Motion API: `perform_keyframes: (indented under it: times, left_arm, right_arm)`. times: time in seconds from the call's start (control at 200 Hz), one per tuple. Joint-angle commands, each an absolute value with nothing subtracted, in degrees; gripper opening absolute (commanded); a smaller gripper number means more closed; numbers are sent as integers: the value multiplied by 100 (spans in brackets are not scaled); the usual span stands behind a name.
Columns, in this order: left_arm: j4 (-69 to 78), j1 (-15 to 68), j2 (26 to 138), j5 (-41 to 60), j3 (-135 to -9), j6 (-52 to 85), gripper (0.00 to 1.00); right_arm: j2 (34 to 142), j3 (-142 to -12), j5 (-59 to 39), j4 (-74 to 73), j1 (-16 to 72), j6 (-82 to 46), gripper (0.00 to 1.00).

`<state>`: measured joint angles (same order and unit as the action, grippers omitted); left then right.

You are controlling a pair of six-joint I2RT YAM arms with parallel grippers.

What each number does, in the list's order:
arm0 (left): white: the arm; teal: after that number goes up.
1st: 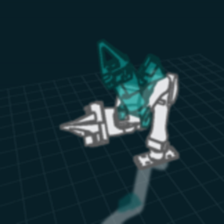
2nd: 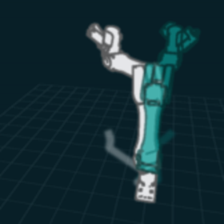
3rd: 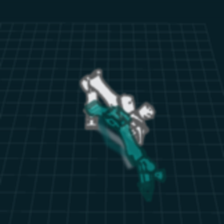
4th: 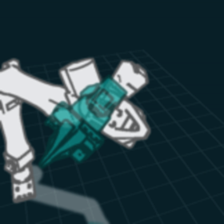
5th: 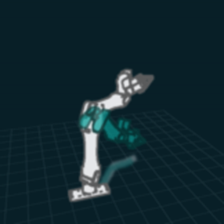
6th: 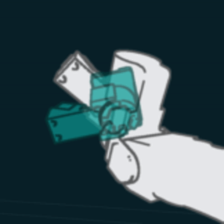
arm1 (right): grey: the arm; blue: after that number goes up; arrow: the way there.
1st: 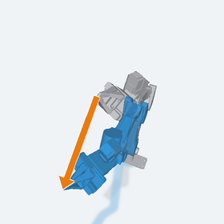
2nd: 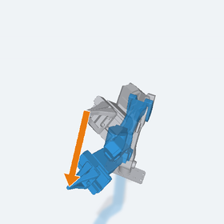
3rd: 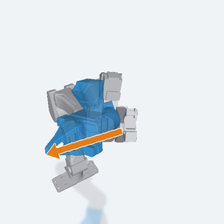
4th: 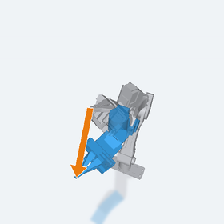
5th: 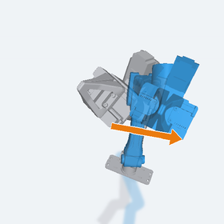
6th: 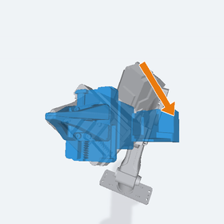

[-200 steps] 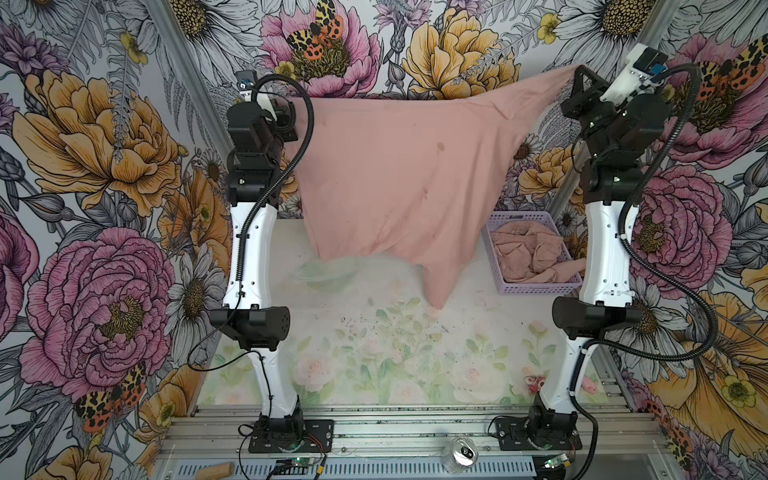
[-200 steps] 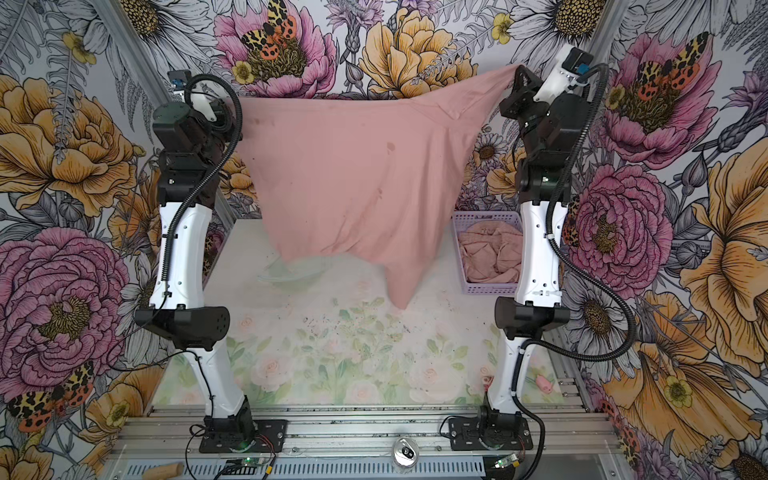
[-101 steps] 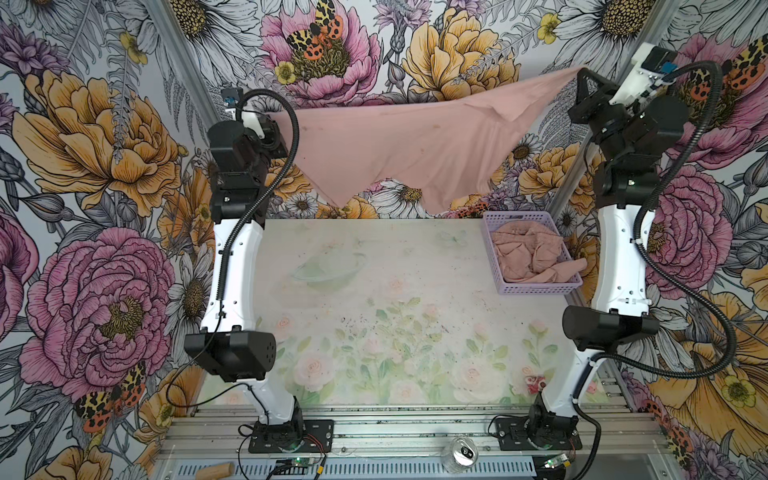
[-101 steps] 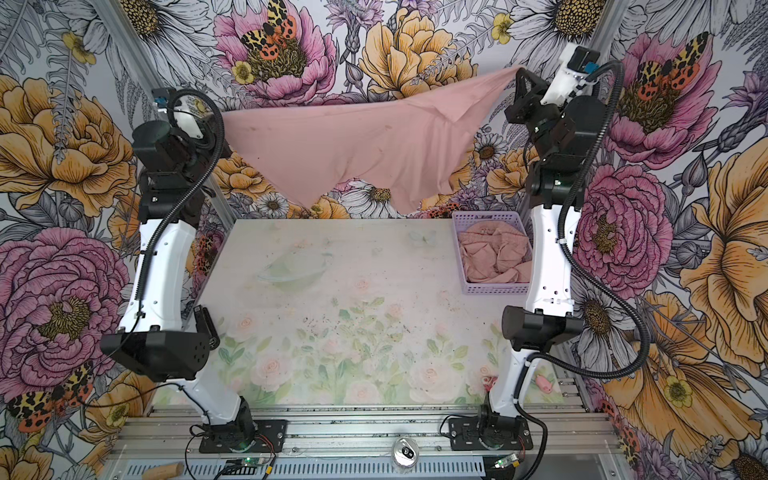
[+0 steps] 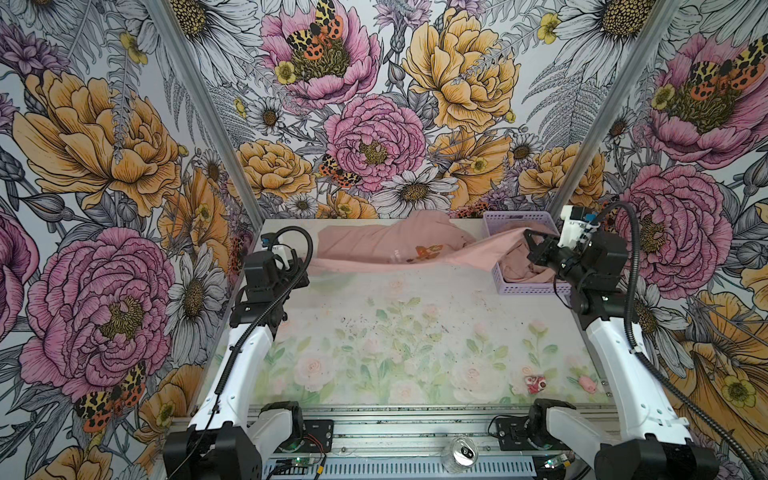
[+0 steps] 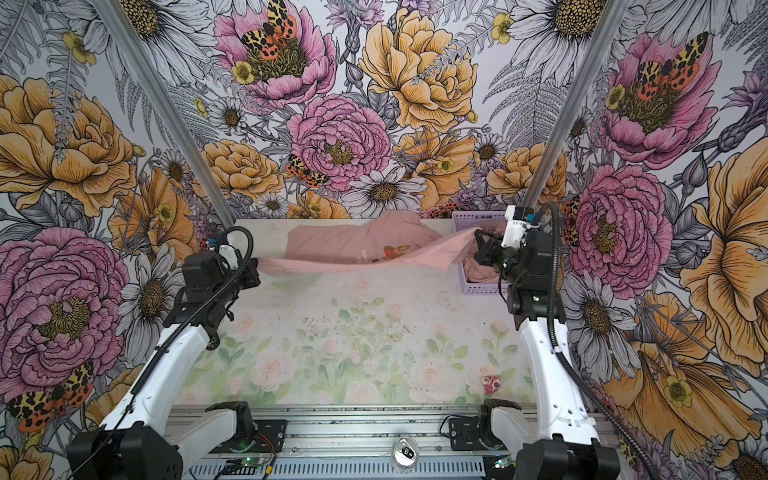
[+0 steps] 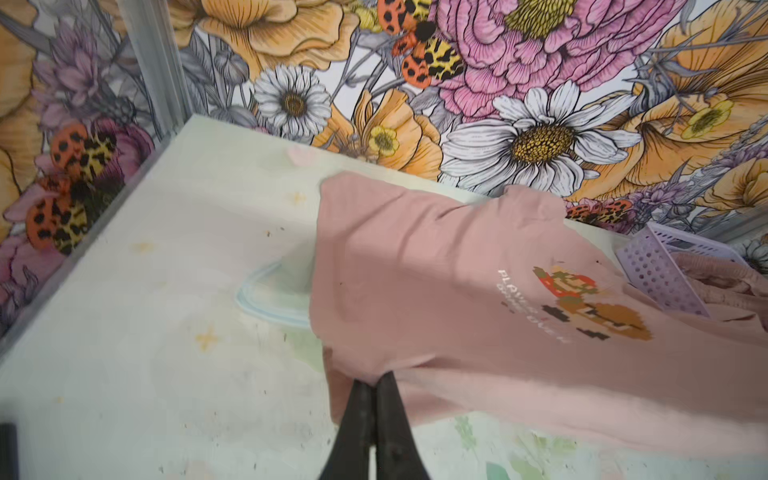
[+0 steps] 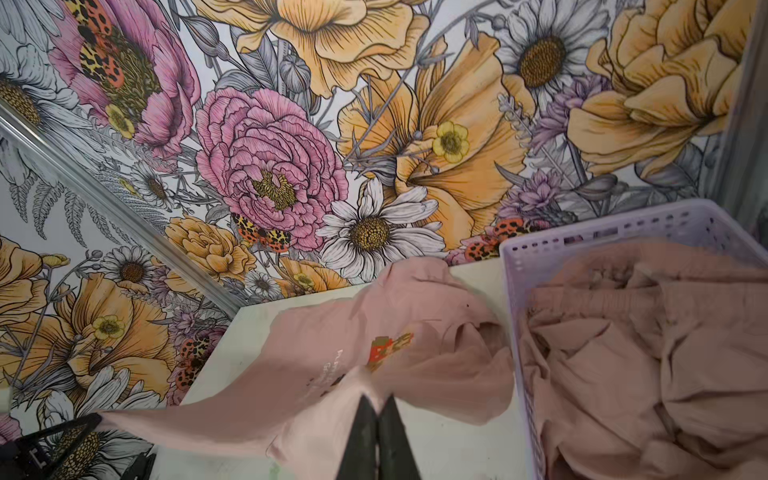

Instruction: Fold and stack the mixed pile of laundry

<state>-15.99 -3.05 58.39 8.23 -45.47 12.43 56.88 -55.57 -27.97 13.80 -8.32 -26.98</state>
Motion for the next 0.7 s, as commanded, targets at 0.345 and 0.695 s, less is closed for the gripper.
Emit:
perform_keyframes:
  times: [0.345,0.695]
  left_arm:
    - [-4710,449,4439,-697,-4367,3428,0]
    - [-5853,760,3987,-1397,-4462,4277,0]
  right_arm:
    - [4019,-4469,-2599,3618,-622,-3835,0]
    - [2894,-4609,-2438,5543,-573,-4024,0]
